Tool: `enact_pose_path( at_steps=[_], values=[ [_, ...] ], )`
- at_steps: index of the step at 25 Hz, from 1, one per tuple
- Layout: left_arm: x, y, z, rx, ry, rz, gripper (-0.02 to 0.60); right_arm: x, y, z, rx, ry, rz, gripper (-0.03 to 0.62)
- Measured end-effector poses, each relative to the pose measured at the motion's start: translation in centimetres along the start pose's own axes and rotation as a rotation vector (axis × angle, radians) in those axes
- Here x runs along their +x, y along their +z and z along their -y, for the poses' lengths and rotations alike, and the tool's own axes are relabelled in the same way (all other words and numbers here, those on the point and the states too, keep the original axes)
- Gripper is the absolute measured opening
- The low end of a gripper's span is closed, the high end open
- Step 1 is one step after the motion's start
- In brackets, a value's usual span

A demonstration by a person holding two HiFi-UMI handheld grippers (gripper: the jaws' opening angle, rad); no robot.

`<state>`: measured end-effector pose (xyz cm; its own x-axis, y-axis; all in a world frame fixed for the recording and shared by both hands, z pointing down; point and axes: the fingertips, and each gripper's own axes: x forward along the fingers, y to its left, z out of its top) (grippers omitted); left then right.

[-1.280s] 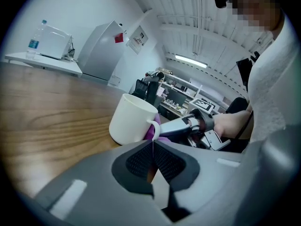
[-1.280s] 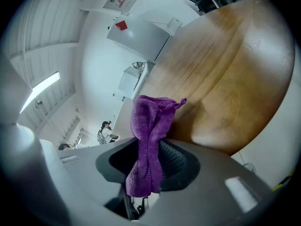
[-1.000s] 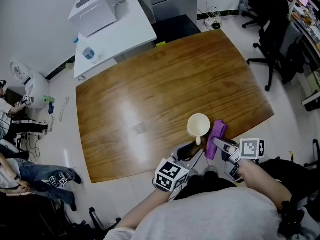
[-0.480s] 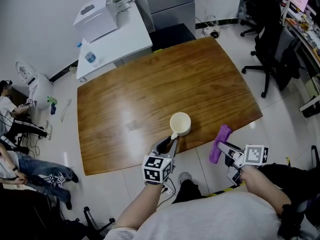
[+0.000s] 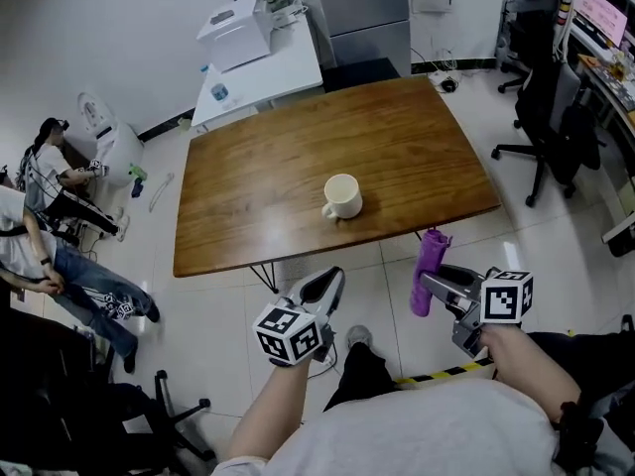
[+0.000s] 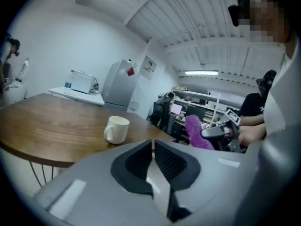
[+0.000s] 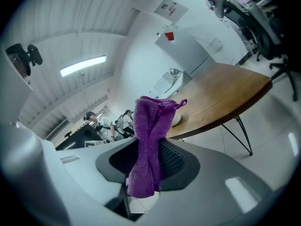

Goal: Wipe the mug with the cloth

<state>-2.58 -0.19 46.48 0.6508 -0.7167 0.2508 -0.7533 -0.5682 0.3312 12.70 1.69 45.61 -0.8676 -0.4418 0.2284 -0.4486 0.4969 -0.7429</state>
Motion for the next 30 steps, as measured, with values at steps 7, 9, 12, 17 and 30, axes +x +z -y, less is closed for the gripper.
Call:
enact_pose_path(
  at_steps=[7, 9, 12, 17, 30],
  values=[
    [-6.4, -1.8, 14.2, 0.017, -0.207, 0.003, 0.002, -3.7, -6.4, -8.2, -0.188, 0.132, -0.092, 0.132],
    [-8.0, -2.1, 16.0, 0.011, -0.221, 0.005, 0.002, -4.6, -7.8, -10.0, -0.222, 0.153, -0.104, 0.132],
    [-10.0, -2.8, 18.5, -0.005, -0.257, 0.0, 0.002, -6.1, -10.0, -12.4, -0.275, 0.162, -0.127, 0.13],
    [-14.4, -4.4, 20.5, -0.047, -0.299, 0.02, 0.002, -6.7, -14.1, -15.7, -0.315, 0.149, -0.153, 0.13],
    [-22.8, -5.8, 22.1, -0.053, -0.288, -0.015, 0.002, -7.3, -19.1, -22.0, -0.338, 0.156, -0.135, 0.129]
  ],
)
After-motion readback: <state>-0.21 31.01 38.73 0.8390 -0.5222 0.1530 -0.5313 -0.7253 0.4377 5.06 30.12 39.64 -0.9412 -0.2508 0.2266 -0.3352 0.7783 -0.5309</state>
